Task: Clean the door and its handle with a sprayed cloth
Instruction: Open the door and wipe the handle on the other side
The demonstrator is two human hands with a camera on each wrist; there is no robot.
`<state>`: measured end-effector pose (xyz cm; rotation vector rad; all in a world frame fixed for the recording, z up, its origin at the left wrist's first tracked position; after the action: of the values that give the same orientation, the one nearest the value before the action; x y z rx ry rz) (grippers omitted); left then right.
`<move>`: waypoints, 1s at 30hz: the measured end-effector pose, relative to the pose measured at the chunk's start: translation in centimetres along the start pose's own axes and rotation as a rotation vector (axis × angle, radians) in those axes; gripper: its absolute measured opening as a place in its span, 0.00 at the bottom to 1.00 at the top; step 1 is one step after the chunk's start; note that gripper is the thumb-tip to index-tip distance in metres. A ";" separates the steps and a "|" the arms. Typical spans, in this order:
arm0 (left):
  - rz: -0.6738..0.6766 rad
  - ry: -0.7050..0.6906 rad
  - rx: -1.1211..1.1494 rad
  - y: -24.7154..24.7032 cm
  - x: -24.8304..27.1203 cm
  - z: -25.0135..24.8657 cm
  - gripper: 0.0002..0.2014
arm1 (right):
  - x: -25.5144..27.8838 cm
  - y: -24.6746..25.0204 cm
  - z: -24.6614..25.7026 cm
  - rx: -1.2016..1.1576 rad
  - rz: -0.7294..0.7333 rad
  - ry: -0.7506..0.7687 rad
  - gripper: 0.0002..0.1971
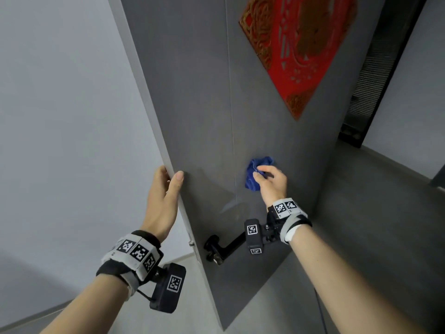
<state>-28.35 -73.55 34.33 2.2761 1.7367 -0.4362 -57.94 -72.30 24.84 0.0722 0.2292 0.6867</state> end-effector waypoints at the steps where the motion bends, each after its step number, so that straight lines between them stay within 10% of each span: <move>1: 0.010 -0.007 -0.024 0.3 -0.3 0.1 0.07 | 0.1 -0.5 0.3 -0.009 -0.030 0.017 0.11; 13: -0.027 -0.001 0.006 3.1 -4.1 2.4 0.12 | 10.4 -10.7 -1.4 0.104 0.327 0.302 0.11; 23: -0.042 0.070 -0.003 3.2 -4.9 1.9 0.26 | -0.5 -6.2 -6.0 0.109 -0.070 -0.084 0.12; 30: -0.052 0.092 -0.003 2.7 -4.6 1.3 0.24 | 11.0 -13.3 -2.9 0.115 0.369 0.173 0.10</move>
<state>-27.02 -78.84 34.90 2.2867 1.8429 -0.3435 -42.13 -75.60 18.15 0.1686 0.4280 1.0484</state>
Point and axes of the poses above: each hand's wrist, its own x-axis away from the middle knuckle, its own y-axis out of the back of the hand, z = x × y, the point moved 6 cm from there along -x, towards the middle knuckle, and after that the axes turned 12 degrees about x, right-handed, at the moved point
